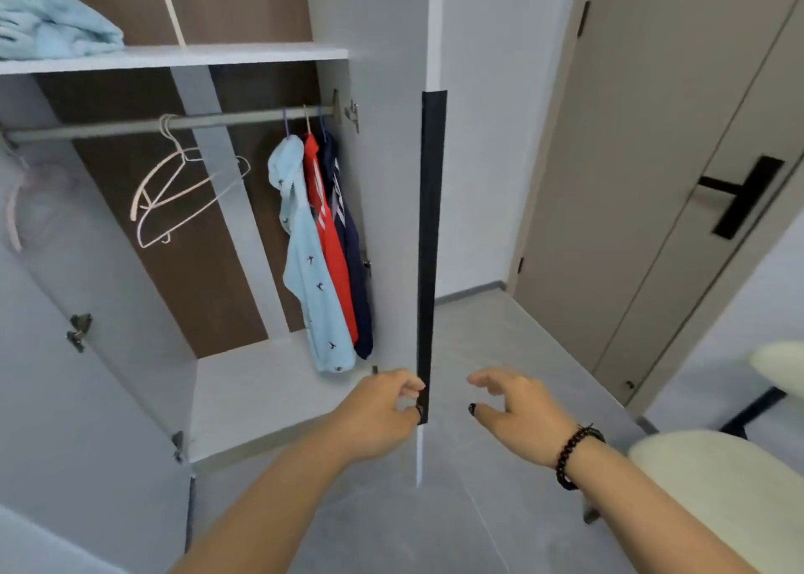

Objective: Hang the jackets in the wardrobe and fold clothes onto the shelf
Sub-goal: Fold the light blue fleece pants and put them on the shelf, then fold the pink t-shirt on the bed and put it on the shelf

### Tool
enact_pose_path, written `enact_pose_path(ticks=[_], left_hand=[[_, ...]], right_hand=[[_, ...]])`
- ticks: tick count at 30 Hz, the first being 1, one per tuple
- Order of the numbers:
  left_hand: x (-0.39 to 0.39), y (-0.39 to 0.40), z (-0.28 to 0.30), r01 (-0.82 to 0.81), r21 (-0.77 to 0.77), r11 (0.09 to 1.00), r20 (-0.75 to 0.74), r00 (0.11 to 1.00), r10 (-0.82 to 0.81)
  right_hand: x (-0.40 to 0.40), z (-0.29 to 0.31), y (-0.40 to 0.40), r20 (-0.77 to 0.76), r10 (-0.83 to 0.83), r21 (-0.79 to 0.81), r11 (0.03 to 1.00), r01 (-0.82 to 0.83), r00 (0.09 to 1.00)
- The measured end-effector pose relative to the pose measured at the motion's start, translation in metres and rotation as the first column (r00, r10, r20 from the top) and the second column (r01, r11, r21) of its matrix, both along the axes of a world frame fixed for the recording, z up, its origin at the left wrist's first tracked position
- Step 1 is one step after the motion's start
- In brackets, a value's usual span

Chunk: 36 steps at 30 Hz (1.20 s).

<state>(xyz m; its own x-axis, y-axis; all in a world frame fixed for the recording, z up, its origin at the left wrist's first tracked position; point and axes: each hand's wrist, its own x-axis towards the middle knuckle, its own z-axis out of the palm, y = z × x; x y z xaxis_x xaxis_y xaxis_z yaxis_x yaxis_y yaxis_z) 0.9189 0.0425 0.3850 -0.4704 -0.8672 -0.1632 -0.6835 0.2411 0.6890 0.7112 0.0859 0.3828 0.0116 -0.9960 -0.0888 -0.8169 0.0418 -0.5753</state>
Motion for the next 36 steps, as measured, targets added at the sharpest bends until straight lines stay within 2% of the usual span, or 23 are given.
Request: enact_pose_path(ticks=[5, 9, 14, 20, 30, 36], left_hand=[[-0.062, 0.041, -0.011, 0.199, 0.048, 0.979, 0.024, 0.979, -0.200], [-0.099, 0.065, -0.019, 0.354, 0.063, 0.933, 0.009, 0.935, -0.356], [-0.124, 0.102, -0.046, 0.542, 0.126, 0.831, -0.044, 0.840, -0.541], [-0.158, 0.161, -0.083, 0.674, 0.225, 0.704, -0.077, 0.732, -0.677], [-0.263, 0.260, -0.134, 0.804, 0.323, 0.498, 0.006, 0.525, -0.851], [-0.360, 0.300, -0.184, 0.726, 0.479, 0.494, 0.026, 0.550, -0.835]], right_hand=[[-0.048, -0.017, 0.081, -0.006, -0.190, 0.094, 0.977, 0.190, 0.982], [-0.070, -0.023, 0.141, 0.021, -0.377, 0.119, 0.921, 0.372, 0.926], [-0.071, -0.037, 0.214, 0.067, -0.611, 0.143, 0.788, 0.599, 0.789], [-0.070, -0.062, 0.297, 0.087, -0.804, 0.185, 0.593, 0.784, 0.588], [-0.129, -0.144, 0.422, 0.127, -0.927, 0.350, 0.374, 0.859, 0.352], [-0.212, -0.215, 0.471, 0.055, -0.968, 0.466, 0.242, 0.851, 0.245]])
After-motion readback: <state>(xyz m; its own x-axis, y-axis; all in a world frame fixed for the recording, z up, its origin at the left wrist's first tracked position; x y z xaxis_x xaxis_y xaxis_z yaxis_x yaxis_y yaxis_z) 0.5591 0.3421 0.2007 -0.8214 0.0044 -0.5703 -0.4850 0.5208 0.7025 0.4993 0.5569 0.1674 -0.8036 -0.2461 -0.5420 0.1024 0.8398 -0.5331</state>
